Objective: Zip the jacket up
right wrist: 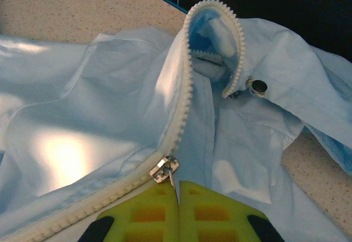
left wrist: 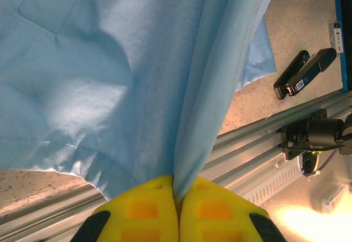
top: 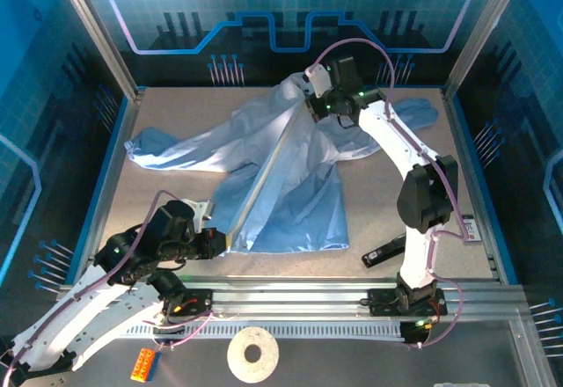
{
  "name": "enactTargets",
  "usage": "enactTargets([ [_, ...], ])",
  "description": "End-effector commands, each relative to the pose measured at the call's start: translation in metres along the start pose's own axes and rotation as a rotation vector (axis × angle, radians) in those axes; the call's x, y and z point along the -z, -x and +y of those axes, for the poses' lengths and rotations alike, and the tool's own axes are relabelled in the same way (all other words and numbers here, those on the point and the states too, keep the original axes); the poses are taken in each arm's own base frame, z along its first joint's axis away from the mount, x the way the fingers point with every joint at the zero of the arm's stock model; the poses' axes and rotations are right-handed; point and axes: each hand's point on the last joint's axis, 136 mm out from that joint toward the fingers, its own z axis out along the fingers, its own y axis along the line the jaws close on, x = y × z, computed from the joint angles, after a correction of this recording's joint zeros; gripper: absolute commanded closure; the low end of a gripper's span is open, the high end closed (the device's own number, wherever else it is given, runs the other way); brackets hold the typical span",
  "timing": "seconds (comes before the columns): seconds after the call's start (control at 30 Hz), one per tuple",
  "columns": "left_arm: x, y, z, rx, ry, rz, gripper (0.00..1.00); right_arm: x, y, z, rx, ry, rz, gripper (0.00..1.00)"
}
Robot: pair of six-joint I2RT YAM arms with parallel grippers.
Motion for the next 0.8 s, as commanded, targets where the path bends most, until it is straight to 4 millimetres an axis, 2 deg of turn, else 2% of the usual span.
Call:
enactTargets([
  [0.0, 0.01, -0.019, 0.01, 0.034, 0.043, 0.075, 1.0, 0.015, 0.029, -0.052, -0.013, -0.145, -0.096, 1.0],
  [0.33, 0.013, -0.016, 0.009, 0.037, 0.044, 0.062, 1.0, 0.018, 0.032, -0.064, -0.019, -0.157, -0.099, 1.0],
  [0.77, 0.017, -0.016, 0.009, 0.04, 0.049, 0.056, 1.0, 0.009, 0.035, -0.077, 0.001, -0.165, -0.07, 1.0],
])
